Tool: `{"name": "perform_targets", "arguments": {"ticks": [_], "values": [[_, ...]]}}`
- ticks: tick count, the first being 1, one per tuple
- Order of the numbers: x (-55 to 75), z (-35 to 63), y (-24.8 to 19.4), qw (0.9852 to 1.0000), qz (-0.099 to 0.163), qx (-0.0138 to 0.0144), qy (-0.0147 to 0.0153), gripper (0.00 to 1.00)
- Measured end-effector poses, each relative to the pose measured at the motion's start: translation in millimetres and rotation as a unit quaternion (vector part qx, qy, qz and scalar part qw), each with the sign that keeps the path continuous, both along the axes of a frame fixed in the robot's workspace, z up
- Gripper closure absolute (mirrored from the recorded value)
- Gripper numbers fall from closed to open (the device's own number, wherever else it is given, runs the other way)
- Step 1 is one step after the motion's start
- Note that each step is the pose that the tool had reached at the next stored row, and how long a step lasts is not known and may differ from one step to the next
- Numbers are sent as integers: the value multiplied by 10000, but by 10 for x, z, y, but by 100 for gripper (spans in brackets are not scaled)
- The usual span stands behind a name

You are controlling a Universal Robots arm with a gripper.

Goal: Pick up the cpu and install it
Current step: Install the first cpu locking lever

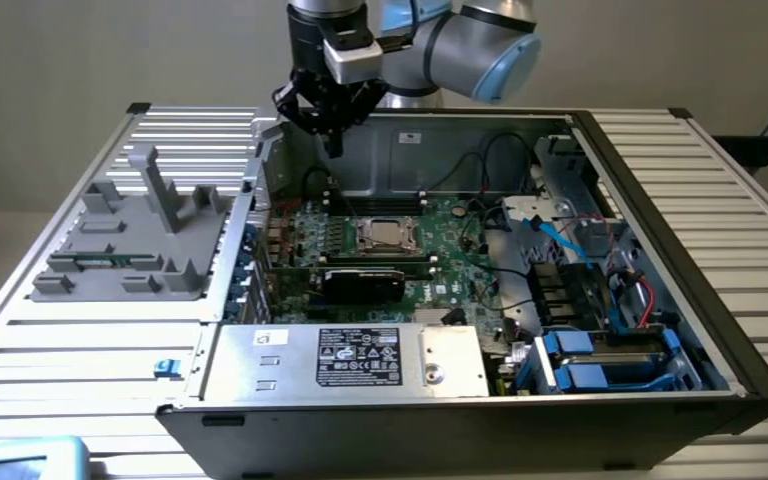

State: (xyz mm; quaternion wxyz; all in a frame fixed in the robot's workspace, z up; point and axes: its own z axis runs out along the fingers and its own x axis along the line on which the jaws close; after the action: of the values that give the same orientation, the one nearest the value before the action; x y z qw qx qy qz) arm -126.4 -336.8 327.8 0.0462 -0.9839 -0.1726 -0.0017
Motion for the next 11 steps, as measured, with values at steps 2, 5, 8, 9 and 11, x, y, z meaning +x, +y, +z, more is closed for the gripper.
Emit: {"name": "perform_targets", "arguments": {"ticks": [2,5,8,9,11], "values": [[-1,-29,0,10000,-41,1,14,89],[-3,-85,0,9999,-119,1,16,89],[-7,-138,0,9999,-171,2,16,89],[-7,-156,-2,9998,-181,1,17,89],[-8,-193,-7,9998,-198,1,20,89]]}}
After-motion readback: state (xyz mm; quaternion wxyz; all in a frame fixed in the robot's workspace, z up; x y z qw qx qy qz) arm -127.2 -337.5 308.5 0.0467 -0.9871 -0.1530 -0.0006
